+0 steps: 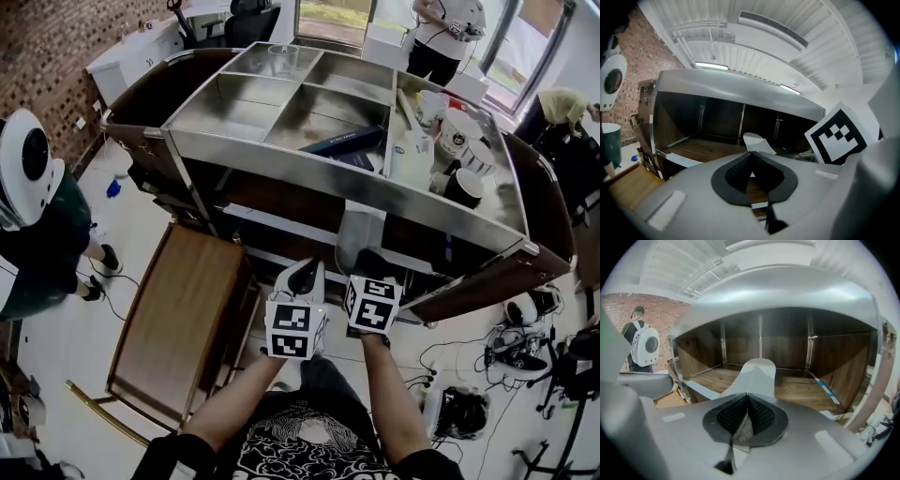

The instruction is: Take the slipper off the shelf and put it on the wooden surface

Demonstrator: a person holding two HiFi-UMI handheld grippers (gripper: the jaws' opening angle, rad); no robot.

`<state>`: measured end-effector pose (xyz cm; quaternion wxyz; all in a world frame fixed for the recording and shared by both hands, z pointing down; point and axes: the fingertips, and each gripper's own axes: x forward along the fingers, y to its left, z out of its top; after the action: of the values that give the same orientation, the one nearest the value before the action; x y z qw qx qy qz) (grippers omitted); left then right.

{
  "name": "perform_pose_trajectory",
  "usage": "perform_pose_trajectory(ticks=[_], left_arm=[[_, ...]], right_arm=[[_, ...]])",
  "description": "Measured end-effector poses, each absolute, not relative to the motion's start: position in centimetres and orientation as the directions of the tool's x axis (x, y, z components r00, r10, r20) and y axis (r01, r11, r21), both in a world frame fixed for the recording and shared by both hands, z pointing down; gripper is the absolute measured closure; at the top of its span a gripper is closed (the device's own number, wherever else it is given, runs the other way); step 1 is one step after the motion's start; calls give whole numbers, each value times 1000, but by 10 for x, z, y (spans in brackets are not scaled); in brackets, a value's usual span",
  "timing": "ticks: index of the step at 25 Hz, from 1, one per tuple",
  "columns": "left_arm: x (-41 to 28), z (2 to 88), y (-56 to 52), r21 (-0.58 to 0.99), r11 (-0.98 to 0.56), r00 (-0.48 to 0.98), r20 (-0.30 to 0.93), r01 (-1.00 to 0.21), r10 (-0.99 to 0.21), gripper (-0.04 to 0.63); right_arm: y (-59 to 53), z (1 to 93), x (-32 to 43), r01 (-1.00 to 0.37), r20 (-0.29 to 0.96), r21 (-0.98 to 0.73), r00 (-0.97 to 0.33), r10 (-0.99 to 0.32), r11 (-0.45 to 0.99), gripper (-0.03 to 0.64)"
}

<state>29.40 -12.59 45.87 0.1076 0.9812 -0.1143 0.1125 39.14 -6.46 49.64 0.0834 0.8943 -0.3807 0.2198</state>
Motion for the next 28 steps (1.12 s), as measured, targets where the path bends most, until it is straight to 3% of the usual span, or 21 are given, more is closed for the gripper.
perform_pose_trajectory(ticks=[18,28], left_arm=[[234,451,-102,213,-924,938,216,-317,-272,591],[164,452,-121,200,-867,884,210,-457,-418,591]], right_arm=[[-40,469,300,-786,410,-2,564,-717,-619,609],[-56,470,235,-870,390,-14,450,-804,-493,609]])
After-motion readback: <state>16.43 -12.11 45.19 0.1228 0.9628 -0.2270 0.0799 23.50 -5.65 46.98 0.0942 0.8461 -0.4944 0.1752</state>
